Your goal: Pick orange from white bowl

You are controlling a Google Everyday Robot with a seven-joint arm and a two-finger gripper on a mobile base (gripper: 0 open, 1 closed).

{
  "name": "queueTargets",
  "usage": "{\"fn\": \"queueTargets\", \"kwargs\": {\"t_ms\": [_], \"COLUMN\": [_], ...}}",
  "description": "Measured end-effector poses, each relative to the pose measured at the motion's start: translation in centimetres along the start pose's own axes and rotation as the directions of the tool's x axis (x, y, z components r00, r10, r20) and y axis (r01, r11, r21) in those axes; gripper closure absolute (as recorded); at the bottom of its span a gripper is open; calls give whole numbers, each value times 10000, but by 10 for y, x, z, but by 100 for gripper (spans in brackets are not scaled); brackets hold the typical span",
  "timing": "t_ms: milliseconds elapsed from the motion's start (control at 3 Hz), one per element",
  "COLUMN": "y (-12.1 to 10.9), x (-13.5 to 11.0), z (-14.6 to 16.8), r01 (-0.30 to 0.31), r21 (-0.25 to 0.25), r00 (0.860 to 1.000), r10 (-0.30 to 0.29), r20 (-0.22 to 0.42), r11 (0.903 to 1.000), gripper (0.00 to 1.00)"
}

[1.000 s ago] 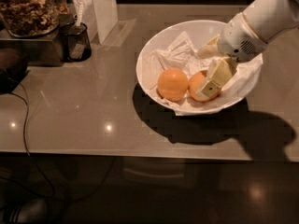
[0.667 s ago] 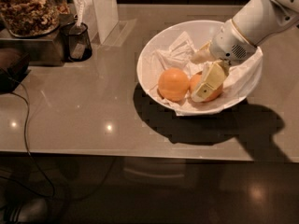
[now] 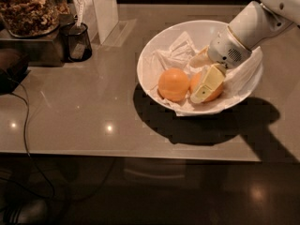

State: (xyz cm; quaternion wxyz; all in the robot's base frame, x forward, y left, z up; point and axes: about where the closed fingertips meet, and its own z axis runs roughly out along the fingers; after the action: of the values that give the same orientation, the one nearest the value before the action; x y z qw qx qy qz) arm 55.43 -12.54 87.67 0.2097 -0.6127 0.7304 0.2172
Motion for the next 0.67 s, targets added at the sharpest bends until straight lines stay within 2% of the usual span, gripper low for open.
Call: {"fn": "queueTargets", "kwargs": {"t_ms": [667], "y": [-6], "x": [21], "z": [2], "r01": [-338], "r21": [-76], "r00": [9981], "r10": [334], "r20": [-510], "r11": [9994], "gripper": [14]}}
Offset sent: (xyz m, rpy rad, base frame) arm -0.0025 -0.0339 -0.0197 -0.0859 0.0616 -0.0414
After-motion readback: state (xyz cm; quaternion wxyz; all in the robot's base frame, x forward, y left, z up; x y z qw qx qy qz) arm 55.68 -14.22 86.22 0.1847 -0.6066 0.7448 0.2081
